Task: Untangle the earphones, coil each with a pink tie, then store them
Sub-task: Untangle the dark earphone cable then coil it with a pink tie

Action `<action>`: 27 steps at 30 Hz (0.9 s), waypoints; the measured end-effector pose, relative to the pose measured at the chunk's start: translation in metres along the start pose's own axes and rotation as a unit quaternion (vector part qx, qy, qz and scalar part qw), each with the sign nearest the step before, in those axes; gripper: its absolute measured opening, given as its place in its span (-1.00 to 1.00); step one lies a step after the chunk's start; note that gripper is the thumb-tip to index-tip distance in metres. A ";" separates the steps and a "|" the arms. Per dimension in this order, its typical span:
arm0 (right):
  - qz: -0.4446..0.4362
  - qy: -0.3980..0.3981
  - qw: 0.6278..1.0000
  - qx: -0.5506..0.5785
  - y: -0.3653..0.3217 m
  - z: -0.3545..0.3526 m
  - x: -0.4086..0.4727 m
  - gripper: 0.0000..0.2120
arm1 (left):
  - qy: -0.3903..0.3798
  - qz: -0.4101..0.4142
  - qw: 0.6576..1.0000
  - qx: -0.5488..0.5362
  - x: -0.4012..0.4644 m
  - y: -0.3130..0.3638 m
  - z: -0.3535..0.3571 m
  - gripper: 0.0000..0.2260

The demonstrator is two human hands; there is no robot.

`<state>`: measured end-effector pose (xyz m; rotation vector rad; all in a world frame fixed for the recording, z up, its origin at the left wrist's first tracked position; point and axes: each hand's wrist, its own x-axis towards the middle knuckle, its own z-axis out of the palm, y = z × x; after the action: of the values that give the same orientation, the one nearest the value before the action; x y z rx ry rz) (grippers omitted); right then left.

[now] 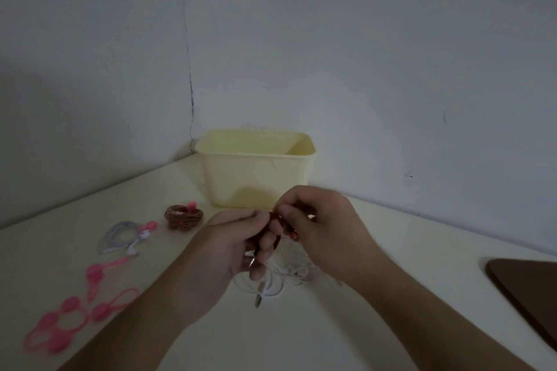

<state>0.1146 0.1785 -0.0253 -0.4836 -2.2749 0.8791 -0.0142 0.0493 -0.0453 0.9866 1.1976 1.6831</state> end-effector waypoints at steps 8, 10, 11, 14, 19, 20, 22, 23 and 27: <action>0.035 -0.071 0.996 0.050 -0.005 0.002 -0.006 -0.73 | 0.061 0.016 0.998 0.005 0.001 0.000 0.002 -0.78; 0.026 -0.071 0.996 0.056 -0.005 0.006 -0.007 -0.79 | 0.057 0.017 0.998 -0.002 0.001 0.001 0.003 -0.79; 0.016 -0.070 0.996 0.045 -0.004 0.009 -0.007 -0.83 | 0.054 0.019 0.998 -0.003 0.000 0.002 0.003 -0.80; -0.002 -0.073 0.997 -0.006 -0.001 0.013 -0.007 -0.88 | 0.054 0.023 0.998 0.002 -0.001 0.003 0.004 -0.79; -0.019 -0.071 0.997 -0.034 -0.003 0.014 -0.009 -0.89 | 0.056 0.025 0.998 0.013 0.002 0.004 0.002 -0.76; -0.023 -0.071 0.997 -0.034 -0.003 0.014 -0.010 -0.89 | 0.058 0.023 0.998 0.016 0.003 0.004 0.001 -0.75; -0.039 -0.071 0.996 -0.032 -0.003 0.016 -0.012 -0.89 | 0.064 0.019 0.997 0.030 0.004 0.003 -0.001 -0.72; -0.046 -0.071 0.996 -0.028 -0.004 0.017 -0.013 -0.89 | 0.070 0.016 0.997 0.040 0.004 0.003 -0.002 -0.69; -0.085 -0.052 0.994 -0.039 -0.008 0.029 -0.019 -0.92 | 0.129 0.011 0.989 0.075 0.005 0.004 -0.001 -0.60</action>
<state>0.1084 0.1492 -0.0442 -0.2772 -2.4122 0.7471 -0.0171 0.0527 -0.0412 0.8928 1.5056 1.7982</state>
